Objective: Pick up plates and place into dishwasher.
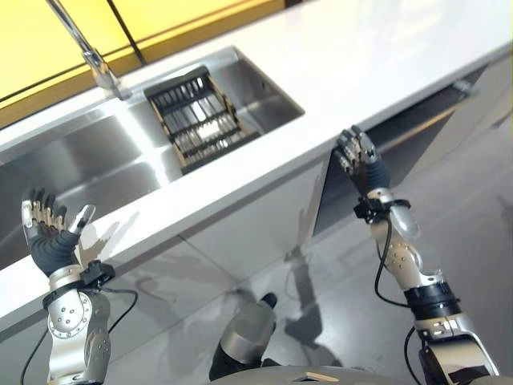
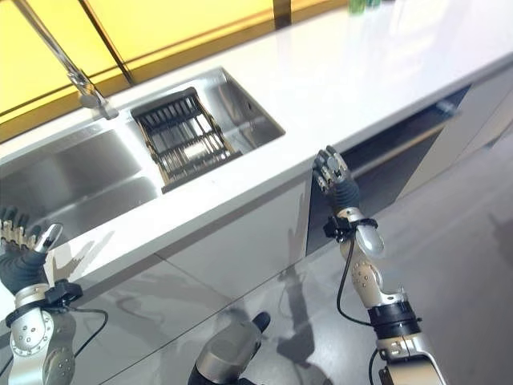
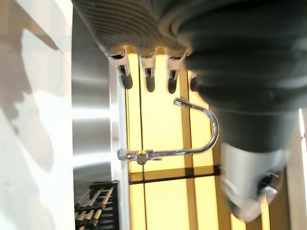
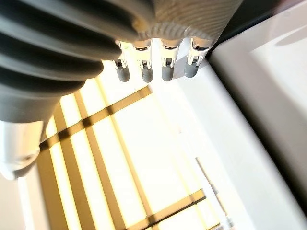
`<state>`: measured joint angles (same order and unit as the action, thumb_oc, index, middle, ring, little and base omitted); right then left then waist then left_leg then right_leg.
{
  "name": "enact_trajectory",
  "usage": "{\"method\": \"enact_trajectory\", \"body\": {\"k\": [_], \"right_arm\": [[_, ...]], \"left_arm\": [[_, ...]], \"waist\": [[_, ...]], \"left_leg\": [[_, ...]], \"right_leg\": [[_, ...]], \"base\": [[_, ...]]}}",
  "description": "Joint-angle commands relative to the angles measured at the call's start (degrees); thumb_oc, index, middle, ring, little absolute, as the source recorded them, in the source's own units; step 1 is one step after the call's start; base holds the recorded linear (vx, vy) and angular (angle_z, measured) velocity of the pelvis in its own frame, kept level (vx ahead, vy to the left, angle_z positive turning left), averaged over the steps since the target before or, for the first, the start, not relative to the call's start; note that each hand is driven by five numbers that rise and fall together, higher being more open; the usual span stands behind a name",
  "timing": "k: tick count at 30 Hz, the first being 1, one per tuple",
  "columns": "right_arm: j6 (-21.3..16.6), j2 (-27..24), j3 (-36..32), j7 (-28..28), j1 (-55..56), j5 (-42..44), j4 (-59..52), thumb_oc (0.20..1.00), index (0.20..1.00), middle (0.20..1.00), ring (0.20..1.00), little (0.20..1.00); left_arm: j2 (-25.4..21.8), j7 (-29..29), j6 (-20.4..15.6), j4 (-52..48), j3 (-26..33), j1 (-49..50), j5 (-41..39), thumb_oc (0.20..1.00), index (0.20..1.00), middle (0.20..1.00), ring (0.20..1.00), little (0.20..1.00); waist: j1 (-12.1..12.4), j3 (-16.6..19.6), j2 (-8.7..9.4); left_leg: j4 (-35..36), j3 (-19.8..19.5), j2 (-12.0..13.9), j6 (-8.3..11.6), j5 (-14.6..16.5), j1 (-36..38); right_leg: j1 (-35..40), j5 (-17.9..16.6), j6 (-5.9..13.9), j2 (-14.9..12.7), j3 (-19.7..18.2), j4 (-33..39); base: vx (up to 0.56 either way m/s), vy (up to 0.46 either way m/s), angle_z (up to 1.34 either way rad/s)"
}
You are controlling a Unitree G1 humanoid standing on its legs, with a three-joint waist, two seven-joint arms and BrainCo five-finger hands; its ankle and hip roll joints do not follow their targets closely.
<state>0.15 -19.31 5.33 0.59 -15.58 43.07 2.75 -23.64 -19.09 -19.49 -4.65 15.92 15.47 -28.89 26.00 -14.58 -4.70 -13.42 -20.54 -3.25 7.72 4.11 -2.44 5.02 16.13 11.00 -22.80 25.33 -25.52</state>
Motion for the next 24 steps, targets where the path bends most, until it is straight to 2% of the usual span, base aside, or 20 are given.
{"method": "enact_trajectory", "body": {"k": [1,8,11,13,18,22,24], "right_arm": [[-4.0,1.4,2.1,0.5,0.4,-1.5,-3.5,1.0,1.0,1.0,1.0,1.0],[-2.5,1.5,1.3,5.9,7.5,-1.6,-3.5,1.0,1.0,1.0,1.0,1.0],[-2.0,1.3,1.1,6.3,9.4,-2.1,-3.6,1.0,1.0,1.0,1.0,1.0],[-2.2,0.8,1.0,5.4,10.1,-2.9,-4.4,1.0,1.0,1.0,1.0,1.0],[-4.4,-0.7,3.0,0.8,8.1,-3.5,-9.0,1.0,1.0,1.0,1.0,1.0],[-5.0,-1.4,5.1,1.1,4.4,-4.7,-12.1,1.0,1.0,1.0,1.0,1.0],[-4.6,-1.5,6.0,0.2,2.6,-6.1,-12.7,1.0,1.0,1.0,1.0,1.0]], "left_arm": [[-4.2,1.0,-2.1,-0.7,1.1,2.4,3.4,1.0,1.0,1.0,1.0,1.0],[-3.8,4.1,-1.3,-1.8,2.6,3.1,3.4,1.0,1.0,1.0,1.0,1.0],[-3.9,5.5,-0.5,-2.3,3.0,2.9,2.8,1.0,1.0,1.0,1.0,1.0],[-4.1,6.0,0.7,-2.4,2.8,2.0,2.0,1.0,1.0,1.0,1.0,1.0],[-4.4,5.8,3.0,-1.0,1.5,-1.3,1.8,1.0,1.0,1.0,1.0,1.0],[-4.3,7.4,3.9,-0.5,0.1,-2.5,0.8,1.0,1.0,1.0,1.0,1.0],[-4.2,8.2,4.7,-0.5,0.0,-2.5,-0.5,1.0,1.0,1.0,1.0,1.0]], "waist": [[0.4,5.8,0.96],[-1.2,9.1,1.97],[-1.7,9.7,2.43],[-2.1,10.2,2.42],[-2.7,11.4,3.62],[-1.6,12.0,3.81],[-1.1,12.0,3.88]], "left_leg": [[7.0,-0.6,-0.8,-4.54,-9.0,-2.5],[9.9,-0.7,1.8,-3.17,-9.8,0.6],[10.4,-0.6,2.6,-2.83,-9.9,1.2],[10.4,-0.8,2.9,-2.76,-11.4,0.7],[11.1,-0.6,4.4,-2.04,-11.9,0.6],[12.5,-1.3,6.1,-1.01,-13.3,0.2],[12.4,-0.3,6.4,-0.83,-13.5,-0.3]], "right_leg": [[5.6,-3.5,-5.04,3.4,0.8,5.2],[10.1,-3.4,-5.2,6.3,0.6,9.6],[11.0,-3.7,-5.26,7.1,0.1,10.8],[11.0,-5.8,-5.13,7.6,0.4,12.2],[11.3,-6.1,-5.62,9.5,-1.1,13.6],[11.4,-7.0,-6.68,11.6,-2.0,15.5],[11.1,-7.6,-6.94,12.3,-2.3,16.3]], "base": [[-0.02,-0.106,0.1],[-0.04,-0.135,-0.03],[-0.12,-0.155,-0.06],[-0.21,-0.086,-0.02],[-0.17,-0.167,-0.14],[-0.12,-0.181,-0.05],[-0.07,-0.134,-0.07]]}}
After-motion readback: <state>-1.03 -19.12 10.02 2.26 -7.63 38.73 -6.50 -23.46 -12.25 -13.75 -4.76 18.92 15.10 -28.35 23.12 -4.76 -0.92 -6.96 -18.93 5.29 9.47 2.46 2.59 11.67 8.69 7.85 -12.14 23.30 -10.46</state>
